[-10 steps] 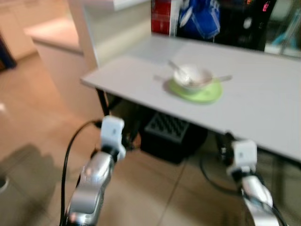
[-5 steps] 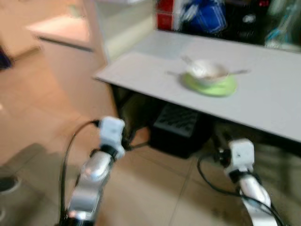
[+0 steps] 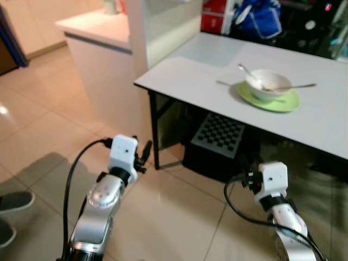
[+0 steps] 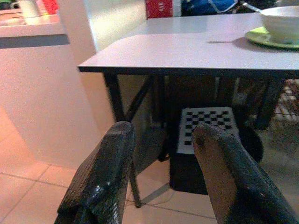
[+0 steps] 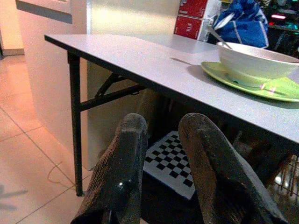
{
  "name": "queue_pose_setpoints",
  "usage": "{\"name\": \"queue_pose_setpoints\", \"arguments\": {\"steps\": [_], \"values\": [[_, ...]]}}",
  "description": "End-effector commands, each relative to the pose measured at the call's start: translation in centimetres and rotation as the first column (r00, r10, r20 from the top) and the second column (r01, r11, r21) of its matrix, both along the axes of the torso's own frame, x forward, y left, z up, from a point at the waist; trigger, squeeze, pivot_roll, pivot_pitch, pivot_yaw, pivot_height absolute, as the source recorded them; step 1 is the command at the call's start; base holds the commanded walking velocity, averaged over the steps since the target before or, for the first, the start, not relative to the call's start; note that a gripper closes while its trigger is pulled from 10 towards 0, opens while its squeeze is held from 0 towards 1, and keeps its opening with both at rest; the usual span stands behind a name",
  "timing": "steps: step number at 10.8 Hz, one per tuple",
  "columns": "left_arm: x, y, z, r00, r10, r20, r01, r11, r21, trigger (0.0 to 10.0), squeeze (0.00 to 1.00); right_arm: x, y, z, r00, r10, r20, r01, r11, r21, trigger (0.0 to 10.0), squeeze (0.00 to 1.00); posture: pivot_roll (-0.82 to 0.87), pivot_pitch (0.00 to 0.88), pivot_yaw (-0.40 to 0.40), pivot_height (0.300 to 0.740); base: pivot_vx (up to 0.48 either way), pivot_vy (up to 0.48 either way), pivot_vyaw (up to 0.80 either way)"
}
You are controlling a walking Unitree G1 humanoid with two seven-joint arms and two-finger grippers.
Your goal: Setting the table
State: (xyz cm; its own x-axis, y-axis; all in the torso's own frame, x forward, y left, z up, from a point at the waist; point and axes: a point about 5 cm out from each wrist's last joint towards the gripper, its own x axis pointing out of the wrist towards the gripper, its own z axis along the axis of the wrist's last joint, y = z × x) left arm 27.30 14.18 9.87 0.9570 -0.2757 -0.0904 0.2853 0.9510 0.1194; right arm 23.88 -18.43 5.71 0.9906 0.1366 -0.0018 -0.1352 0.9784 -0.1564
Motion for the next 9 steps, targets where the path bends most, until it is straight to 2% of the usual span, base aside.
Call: {"name": "queue_pose_setpoints", "arguments": {"steps": [1,4,8,9], "values": [[0.22,-0.51,0.26,1.000,-0.013,0.018,0.013,1.000,0.007,10.0,0.00,0.12,-0.32,0.14,1.000,-0.001,-0.005,0.001,1.000,-0.002,10.0,0.00,-0.04,0.000,0.020,0.740,0.000,0.000,0.00],[0.24,-0.63,0.37,1.000,-0.017,0.023,0.017,1.000,-0.007,10.0,0.00,0.32,-0.27,0.12,1.000,0.005,-0.009,-0.005,1.000,-0.003,10.0,0.00,-0.03,0.000,0.018,0.740,0.000,0.000,0.00],[0.18,-0.77,0.42,0.999,-0.034,0.016,0.034,0.999,-0.028,10.0,0.00,0.24,-0.30,-0.01,1.000,0.003,-0.017,-0.003,1.000,0.005,10.0,0.00,-0.03,0.000,0.021,0.740,0.274,0.364,0.00],[0.18,-0.81,0.42,0.999,-0.039,0.013,0.040,0.999,-0.031,10.0,0.00,0.23,-0.29,-0.06,1.000,0.002,-0.020,-0.002,1.000,0.008,10.0,0.00,-0.03,0.000,0.022,0.740,0.000,0.424,0.00]]}}
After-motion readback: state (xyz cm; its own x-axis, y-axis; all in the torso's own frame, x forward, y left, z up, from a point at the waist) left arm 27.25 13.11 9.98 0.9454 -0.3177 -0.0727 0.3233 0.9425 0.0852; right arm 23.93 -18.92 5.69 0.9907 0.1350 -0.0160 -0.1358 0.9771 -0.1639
